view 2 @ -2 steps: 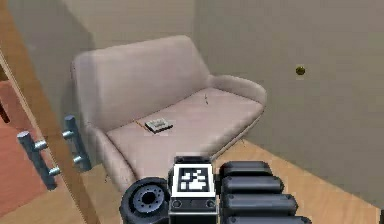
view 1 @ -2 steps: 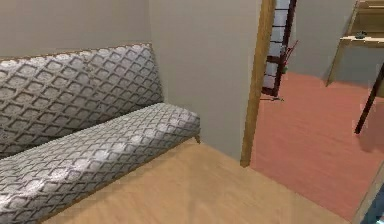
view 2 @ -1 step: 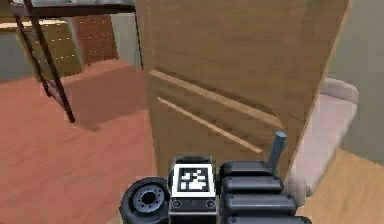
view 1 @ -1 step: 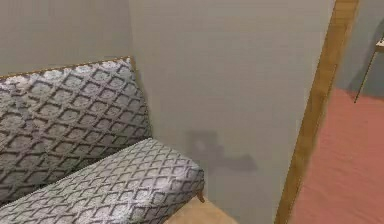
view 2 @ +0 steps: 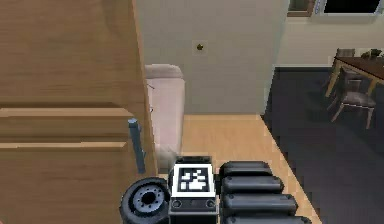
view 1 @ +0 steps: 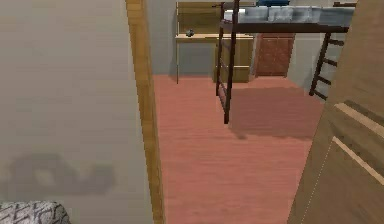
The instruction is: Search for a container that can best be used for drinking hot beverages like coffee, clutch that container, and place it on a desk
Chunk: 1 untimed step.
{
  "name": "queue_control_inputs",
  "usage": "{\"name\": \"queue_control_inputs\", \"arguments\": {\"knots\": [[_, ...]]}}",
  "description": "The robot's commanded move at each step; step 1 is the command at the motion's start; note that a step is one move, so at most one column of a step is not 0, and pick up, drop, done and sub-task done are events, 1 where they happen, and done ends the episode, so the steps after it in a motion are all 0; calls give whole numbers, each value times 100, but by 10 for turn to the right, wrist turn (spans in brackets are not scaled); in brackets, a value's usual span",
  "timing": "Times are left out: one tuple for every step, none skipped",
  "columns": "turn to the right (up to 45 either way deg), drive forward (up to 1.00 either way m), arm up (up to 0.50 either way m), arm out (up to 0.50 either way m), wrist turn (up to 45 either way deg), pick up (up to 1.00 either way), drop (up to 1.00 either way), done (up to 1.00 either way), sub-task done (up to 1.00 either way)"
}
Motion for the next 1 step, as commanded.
{"name": "queue_control_inputs", "arguments": {"knots": [[30, 0, 0, 0, 0, 0, 0, 0, 0]]}}
